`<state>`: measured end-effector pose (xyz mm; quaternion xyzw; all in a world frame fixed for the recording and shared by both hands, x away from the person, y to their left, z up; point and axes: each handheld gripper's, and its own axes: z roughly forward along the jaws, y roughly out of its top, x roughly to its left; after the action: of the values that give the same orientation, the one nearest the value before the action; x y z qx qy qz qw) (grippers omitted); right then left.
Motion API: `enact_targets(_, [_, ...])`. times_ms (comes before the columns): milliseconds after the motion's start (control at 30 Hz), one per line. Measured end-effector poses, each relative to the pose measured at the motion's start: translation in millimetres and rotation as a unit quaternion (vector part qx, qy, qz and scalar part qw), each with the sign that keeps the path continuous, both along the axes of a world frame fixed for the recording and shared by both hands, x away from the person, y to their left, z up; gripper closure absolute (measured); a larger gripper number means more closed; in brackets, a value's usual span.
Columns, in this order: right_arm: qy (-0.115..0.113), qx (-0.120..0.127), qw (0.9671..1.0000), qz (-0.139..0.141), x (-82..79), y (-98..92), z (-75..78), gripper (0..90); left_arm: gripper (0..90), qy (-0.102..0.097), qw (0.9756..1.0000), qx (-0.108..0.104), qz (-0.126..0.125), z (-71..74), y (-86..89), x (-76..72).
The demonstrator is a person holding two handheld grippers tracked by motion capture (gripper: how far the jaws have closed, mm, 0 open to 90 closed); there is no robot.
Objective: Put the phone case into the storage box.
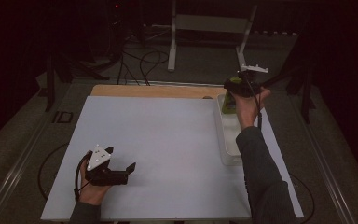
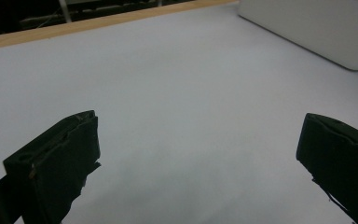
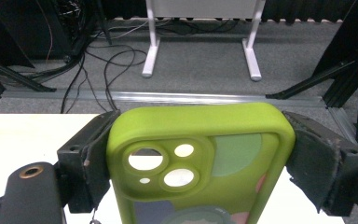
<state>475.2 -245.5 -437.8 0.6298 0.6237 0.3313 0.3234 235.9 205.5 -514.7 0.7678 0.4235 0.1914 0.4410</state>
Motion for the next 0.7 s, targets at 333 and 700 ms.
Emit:
enact_targets(333, [0.006,0.004,0.9999,-0.008,6.4,0.1,-7.7,15.8,0.0,-0.001,1.0,-0.005,0.001,1.1,0.3,-0.6])
enact_targets(700, [0.016,-0.003,0.9999,-0.007,12.5,6.8,-17.9,15.7,0.0,-0.003,1.0,-0.008,0.001,1.9,1.7,-0.5])
